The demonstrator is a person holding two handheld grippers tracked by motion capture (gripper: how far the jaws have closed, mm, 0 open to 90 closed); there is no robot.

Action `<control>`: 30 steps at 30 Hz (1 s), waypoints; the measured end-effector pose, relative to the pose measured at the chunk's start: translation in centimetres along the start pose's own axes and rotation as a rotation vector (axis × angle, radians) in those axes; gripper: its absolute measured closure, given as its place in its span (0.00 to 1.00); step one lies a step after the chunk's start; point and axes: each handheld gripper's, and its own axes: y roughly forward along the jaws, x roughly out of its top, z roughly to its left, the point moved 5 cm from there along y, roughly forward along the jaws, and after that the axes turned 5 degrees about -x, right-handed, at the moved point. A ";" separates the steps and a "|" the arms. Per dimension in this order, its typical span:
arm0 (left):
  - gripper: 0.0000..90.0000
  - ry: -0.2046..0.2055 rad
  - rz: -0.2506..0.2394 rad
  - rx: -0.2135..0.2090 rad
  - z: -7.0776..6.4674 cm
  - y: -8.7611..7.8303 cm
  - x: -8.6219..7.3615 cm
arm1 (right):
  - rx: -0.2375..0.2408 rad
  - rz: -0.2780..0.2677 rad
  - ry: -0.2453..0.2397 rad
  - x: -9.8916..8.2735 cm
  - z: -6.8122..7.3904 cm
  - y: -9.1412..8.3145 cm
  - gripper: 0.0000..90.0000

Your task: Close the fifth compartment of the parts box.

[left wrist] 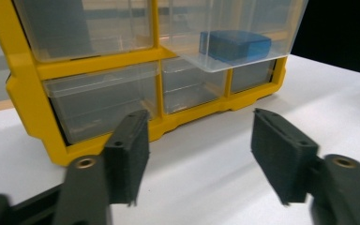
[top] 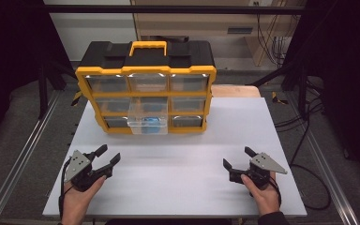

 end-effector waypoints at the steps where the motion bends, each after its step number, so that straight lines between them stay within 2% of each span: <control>1: 0.47 -0.005 -0.002 -0.001 0.0 -0.1 0.0 | 0.001 0.001 -0.003 0.0 0.0 0.0 0.05; 3: 0.55 -0.012 -0.003 -0.003 -0.1 -0.1 0.1 | 0.000 0.000 -0.002 0.0 0.0 0.0 0.04; 5: 0.58 -0.016 -0.004 -0.007 -0.1 -0.2 0.1 | 0.001 0.002 -0.002 0.0 0.0 0.0 0.04; 6: 0.64 -0.012 -0.005 -0.009 -0.2 -0.2 0.1 | 0.001 0.003 -0.002 0.0 0.0 0.0 0.04; 7: 0.64 -0.009 -0.004 -0.010 -0.2 -0.2 0.2 | 0.001 0.003 -0.002 0.0 0.0 0.0 0.04; 8: 0.73 0.002 -0.009 -0.009 -0.3 -0.4 0.3 | -0.002 0.002 -0.006 0.0 0.0 0.0 0.04; 10: 0.75 0.002 -0.012 -0.011 -0.3 -0.5 0.4 | -0.001 0.001 -0.006 0.1 0.1 0.0 0.04; 12: 0.85 -0.005 -0.016 -0.009 -0.4 -0.6 0.4 | 0.000 -0.002 -0.007 0.1 0.1 -0.1 0.04; 13: 0.85 -0.010 -0.019 -0.008 -0.3 -0.7 0.5 | 0.000 -0.002 -0.007 0.1 0.1 -0.1 0.04; 15: 0.93 -0.023 -0.023 -0.006 -0.4 -0.8 0.5 | 0.001 -0.001 -0.007 0.1 0.1 -0.1 0.04; 20: 0.99 -0.038 -0.023 -0.004 -0.5 -0.8 0.6 | 0.002 -0.001 -0.011 0.1 0.1 0.0 0.04; 29: 1.00 -0.063 -0.043 -0.043 -1.2 -1.0 1.6 | -0.006 0.001 -0.014 0.0 0.1 0.0 0.04; 30: 1.00 -0.053 -0.039 -0.042 -1.3 -0.9 1.7 | -0.005 0.001 -0.014 0.0 0.1 0.0 0.04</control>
